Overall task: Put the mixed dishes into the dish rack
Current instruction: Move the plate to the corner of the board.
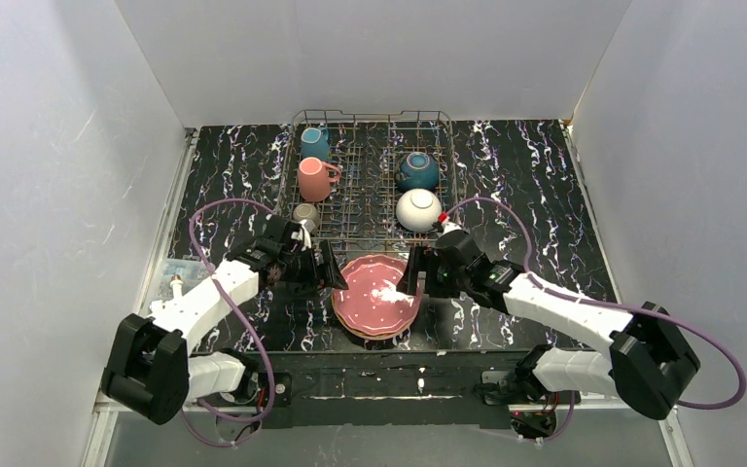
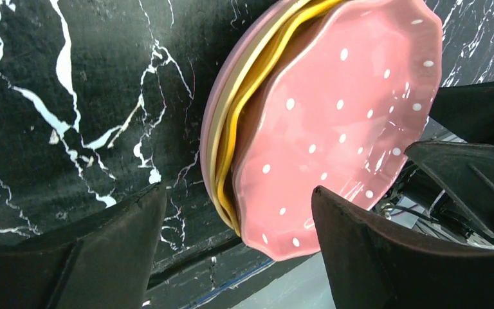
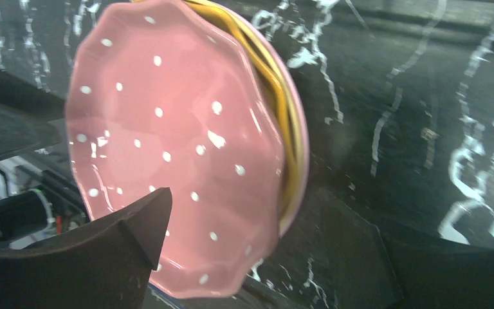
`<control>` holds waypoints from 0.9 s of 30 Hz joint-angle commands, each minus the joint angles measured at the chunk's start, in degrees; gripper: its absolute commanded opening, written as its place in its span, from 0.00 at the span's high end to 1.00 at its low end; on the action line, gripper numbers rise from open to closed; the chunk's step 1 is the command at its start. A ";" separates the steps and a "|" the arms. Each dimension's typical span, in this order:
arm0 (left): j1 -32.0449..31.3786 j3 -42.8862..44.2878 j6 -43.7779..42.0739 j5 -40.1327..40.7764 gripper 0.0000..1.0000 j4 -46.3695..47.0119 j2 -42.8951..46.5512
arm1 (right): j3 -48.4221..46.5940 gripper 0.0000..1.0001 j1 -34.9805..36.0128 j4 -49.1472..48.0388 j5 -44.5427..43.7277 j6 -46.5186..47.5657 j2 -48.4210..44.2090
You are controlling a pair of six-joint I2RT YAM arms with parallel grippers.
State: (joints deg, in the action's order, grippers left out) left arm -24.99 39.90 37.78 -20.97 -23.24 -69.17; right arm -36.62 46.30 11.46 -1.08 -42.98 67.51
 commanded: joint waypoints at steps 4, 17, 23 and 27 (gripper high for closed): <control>-0.71 -1.46 0.77 -1.04 0.20 6.71 -6.92 | 3.50 0.09 -2.29 -14.21 6.45 -4.64 6.70; -1.20 -2.05 2.03 -2.08 0.32 11.26 -11.51 | 5.73 0.20 -3.41 -19.41 9.59 -6.53 9.34; -1.37 -3.16 2.12 -3.10 0.48 12.11 -11.67 | 6.40 0.29 -3.42 -19.97 10.02 -6.81 9.84; -1.51 -4.05 2.16 -3.28 0.59 12.17 -10.62 | 6.90 0.38 -3.41 -19.86 10.26 -6.89 9.11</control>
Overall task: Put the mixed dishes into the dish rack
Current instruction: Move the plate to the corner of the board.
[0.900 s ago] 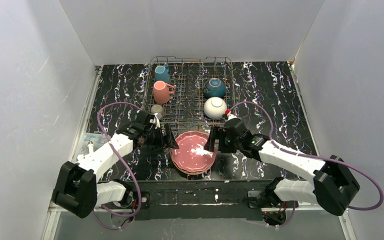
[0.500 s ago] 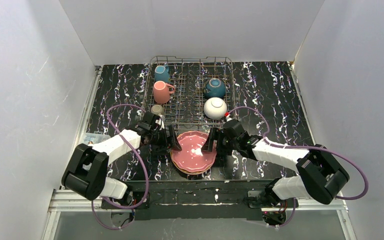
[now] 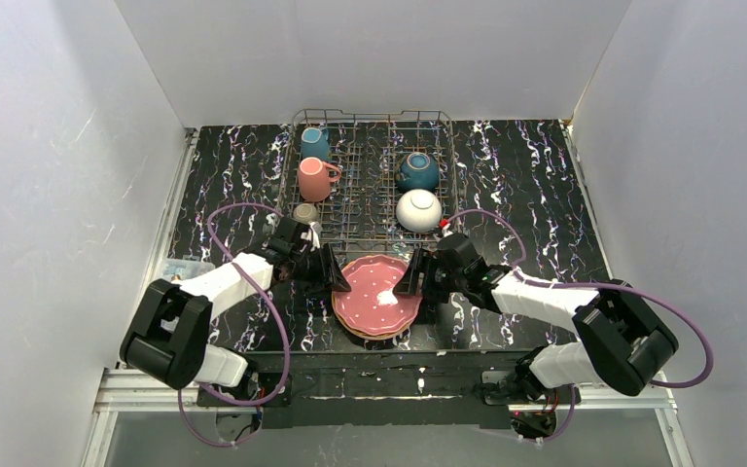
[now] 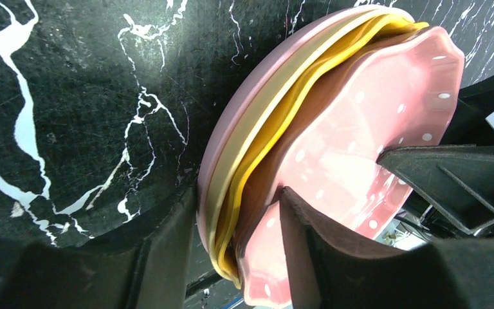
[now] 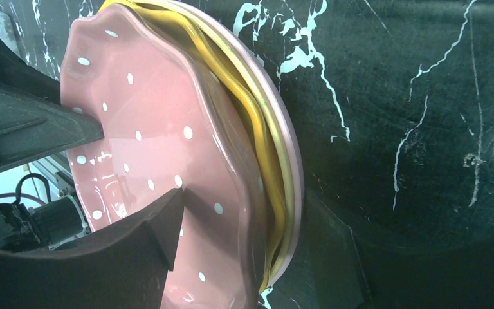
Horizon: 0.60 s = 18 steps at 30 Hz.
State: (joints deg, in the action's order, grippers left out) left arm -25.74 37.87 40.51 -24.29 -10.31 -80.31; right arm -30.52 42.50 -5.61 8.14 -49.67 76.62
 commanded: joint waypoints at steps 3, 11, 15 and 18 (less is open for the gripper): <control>-0.96 -2.82 -0.31 -0.09 0.63 -0.77 1.69 | 1.22 0.40 0.38 -2.32 0.83 -0.19 -0.94; -2.82 -5.01 0.81 -0.07 0.65 -0.68 4.72 | 3.80 0.46 0.48 -3.56 2.64 -1.30 -2.96; -4.40 -5.51 1.51 0.48 0.65 -0.68 5.28 | 4.71 0.50 1.06 -3.54 3.05 -1.37 -4.03; -5.53 -6.11 2.17 1.10 0.66 -0.68 6.11 | 5.15 0.53 1.64 -3.35 3.41 -1.57 -4.73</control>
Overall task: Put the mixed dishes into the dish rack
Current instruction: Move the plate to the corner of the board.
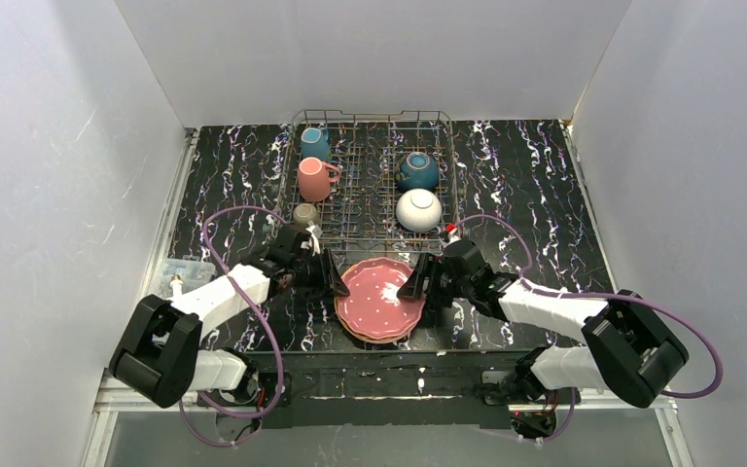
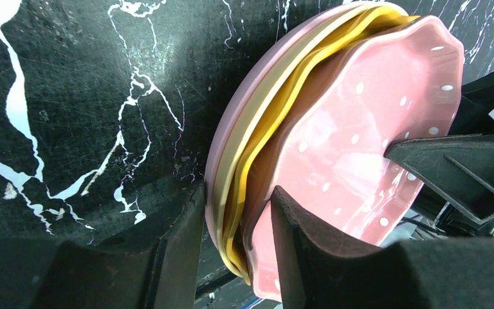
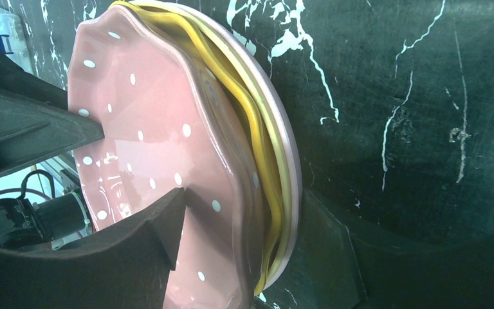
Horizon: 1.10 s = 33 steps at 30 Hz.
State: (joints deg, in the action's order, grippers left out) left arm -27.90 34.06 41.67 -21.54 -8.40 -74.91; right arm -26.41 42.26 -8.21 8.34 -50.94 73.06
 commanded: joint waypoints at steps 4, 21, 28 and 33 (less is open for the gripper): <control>-4.48 -3.35 2.08 -1.40 0.66 -2.58 2.68 | 1.56 0.53 2.74 0.53 3.23 -0.05 -2.31; -9.55 -6.74 5.30 -0.46 0.64 -7.45 13.55 | 0.41 0.55 8.09 15.11 2.86 3.30 -9.24; -11.74 -7.37 6.07 -0.68 0.65 -11.10 18.56 | 0.45 0.55 12.44 18.03 0.98 2.42 -10.57; -12.58 -8.75 7.03 -1.83 0.64 -13.47 22.60 | -0.75 0.55 15.06 21.73 -1.77 1.79 -12.18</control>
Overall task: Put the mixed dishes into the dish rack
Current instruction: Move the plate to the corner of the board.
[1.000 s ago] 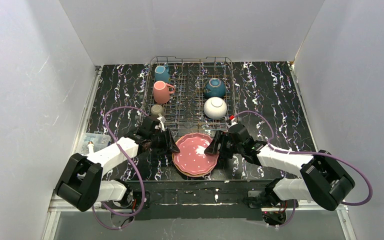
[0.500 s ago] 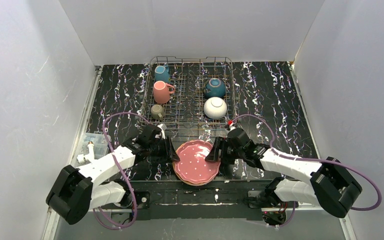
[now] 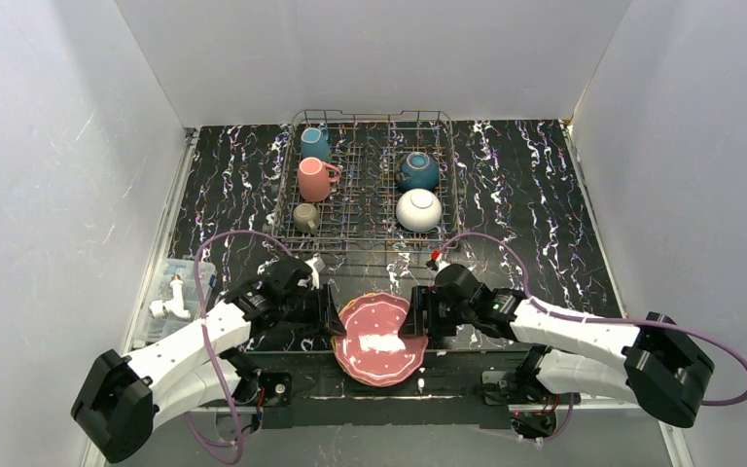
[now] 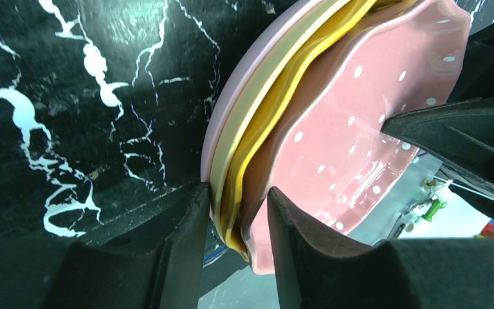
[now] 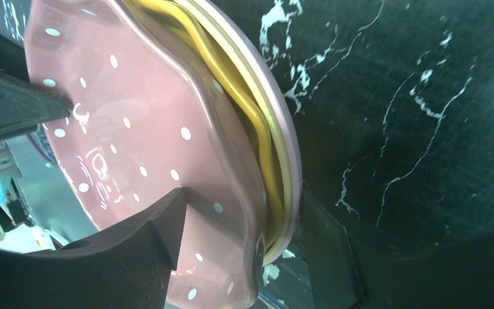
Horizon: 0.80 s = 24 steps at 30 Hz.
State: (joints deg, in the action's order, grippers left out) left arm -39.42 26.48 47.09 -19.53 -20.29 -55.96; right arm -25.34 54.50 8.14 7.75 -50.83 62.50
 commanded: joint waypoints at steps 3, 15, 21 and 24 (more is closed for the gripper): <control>-1.55 -2.43 2.58 -4.28 0.63 -2.61 6.45 | -2.04 0.54 3.99 7.72 -3.00 1.08 -2.87; -1.88 -2.52 2.69 -2.32 0.55 -9.32 14.21 | -4.41 0.42 5.60 15.11 -8.70 0.34 -6.61; -1.89 1.67 -0.20 0.38 0.50 -13.45 13.44 | -12.06 0.34 5.61 22.93 -14.91 3.22 -6.69; -1.85 3.95 -1.50 2.43 0.47 -15.62 13.75 | -15.69 0.33 5.62 26.27 -17.57 4.78 -6.81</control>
State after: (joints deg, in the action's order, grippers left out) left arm -41.06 26.17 48.36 -20.25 -31.46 -42.65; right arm -35.07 59.81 28.27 -3.92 -48.84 56.66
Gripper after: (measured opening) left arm 0.517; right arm 0.663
